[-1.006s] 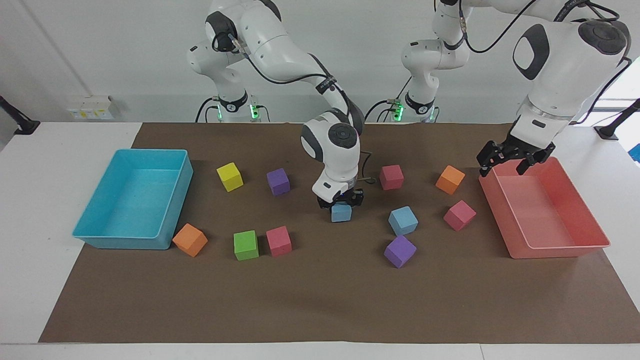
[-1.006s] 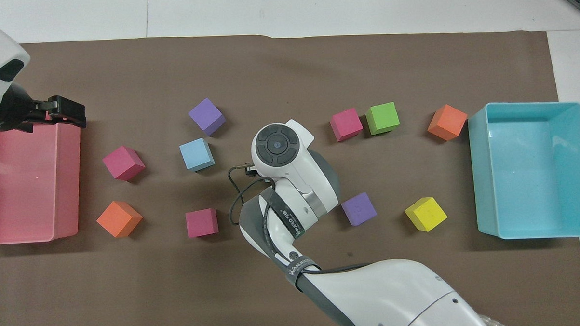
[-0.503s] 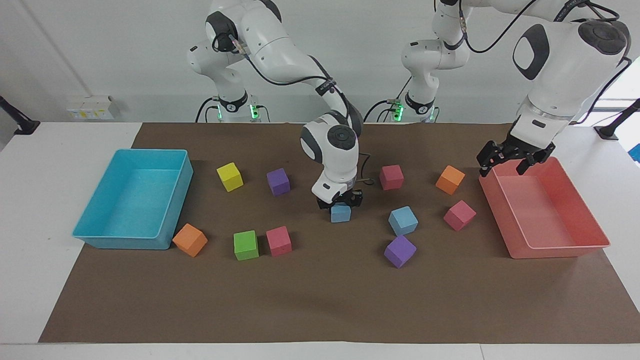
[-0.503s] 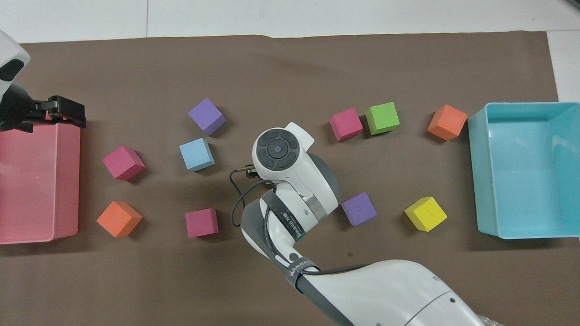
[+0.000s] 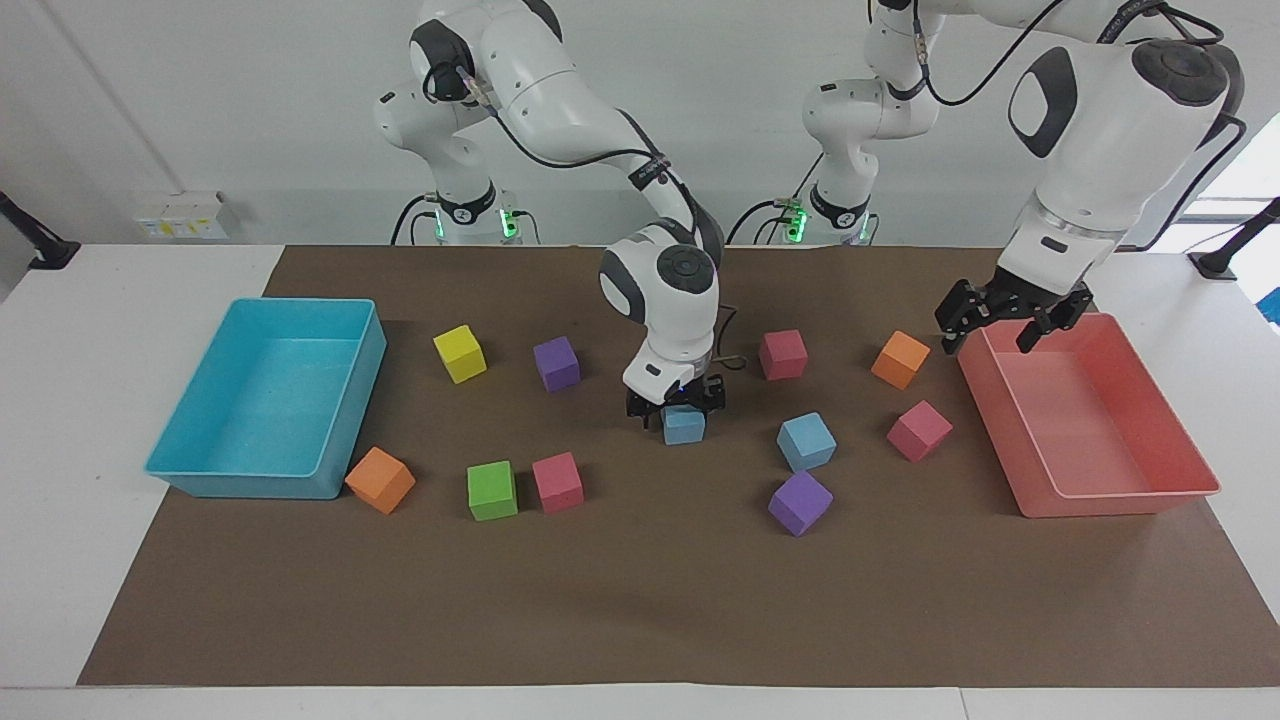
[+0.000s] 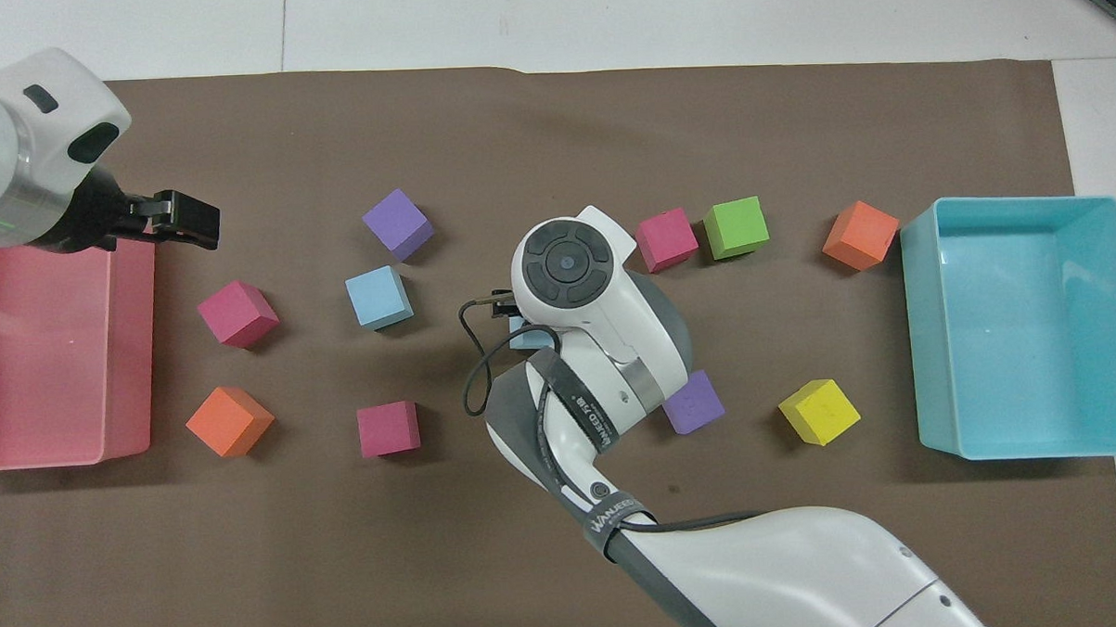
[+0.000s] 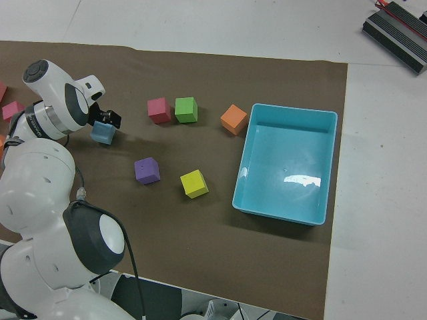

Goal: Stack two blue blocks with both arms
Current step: 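Set the light-blue cube down at center and open the right gripper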

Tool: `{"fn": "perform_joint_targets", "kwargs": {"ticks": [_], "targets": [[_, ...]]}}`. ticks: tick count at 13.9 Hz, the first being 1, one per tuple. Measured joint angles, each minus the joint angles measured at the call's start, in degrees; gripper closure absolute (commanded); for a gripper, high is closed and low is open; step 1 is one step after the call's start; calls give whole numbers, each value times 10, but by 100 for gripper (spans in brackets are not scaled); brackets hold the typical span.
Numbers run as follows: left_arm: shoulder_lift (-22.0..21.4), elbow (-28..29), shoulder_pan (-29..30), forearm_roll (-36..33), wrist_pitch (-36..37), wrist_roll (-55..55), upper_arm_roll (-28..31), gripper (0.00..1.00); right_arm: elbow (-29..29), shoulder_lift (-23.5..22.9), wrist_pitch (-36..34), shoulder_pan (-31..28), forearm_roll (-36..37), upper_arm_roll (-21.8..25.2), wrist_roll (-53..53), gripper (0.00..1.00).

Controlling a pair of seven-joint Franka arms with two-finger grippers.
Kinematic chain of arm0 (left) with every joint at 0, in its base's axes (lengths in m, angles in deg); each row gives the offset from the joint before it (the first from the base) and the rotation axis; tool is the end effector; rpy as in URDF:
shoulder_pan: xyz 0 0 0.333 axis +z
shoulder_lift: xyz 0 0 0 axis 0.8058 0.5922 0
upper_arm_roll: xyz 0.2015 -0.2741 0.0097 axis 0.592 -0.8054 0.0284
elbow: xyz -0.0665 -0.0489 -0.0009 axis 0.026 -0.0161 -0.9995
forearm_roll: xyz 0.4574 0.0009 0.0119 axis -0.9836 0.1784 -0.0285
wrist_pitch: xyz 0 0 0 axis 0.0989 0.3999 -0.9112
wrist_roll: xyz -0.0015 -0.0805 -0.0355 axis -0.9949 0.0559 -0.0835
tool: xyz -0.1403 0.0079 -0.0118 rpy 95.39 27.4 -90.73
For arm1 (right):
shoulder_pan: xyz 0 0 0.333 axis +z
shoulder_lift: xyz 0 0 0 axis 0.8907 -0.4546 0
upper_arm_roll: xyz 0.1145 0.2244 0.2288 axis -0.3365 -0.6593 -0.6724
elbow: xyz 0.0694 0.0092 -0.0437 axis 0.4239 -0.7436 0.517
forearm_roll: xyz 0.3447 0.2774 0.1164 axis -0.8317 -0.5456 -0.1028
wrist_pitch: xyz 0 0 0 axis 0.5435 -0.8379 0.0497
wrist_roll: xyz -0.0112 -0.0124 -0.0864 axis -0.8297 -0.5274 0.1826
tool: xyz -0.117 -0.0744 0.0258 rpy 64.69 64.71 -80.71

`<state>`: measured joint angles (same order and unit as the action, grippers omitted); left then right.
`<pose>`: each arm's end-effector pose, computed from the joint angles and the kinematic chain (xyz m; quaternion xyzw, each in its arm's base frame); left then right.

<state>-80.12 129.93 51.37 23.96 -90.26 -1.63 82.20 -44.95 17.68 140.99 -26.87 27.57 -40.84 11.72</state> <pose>0.6732 -0.1049 0.5674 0.9989 -0.0367 0.0280 0.0043 0.6471 0.4217 0.3006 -0.9991 -0.0065 -0.0393 0.0148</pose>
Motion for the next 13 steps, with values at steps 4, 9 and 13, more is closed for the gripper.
{"fn": "perform_joint_targets", "kwargs": {"ticks": [4,9,13], "targets": [[0,0,11,0,1,0,9,0,0,12,-5,-6,-17,0,0,0],[0,0,11,0,2,0,8,0,0,37,-21,-24,-28,0,-20,0],[0,0,14,0,2,0,10,0,0,90,-70,-84,-90,1,-95,0]]}}
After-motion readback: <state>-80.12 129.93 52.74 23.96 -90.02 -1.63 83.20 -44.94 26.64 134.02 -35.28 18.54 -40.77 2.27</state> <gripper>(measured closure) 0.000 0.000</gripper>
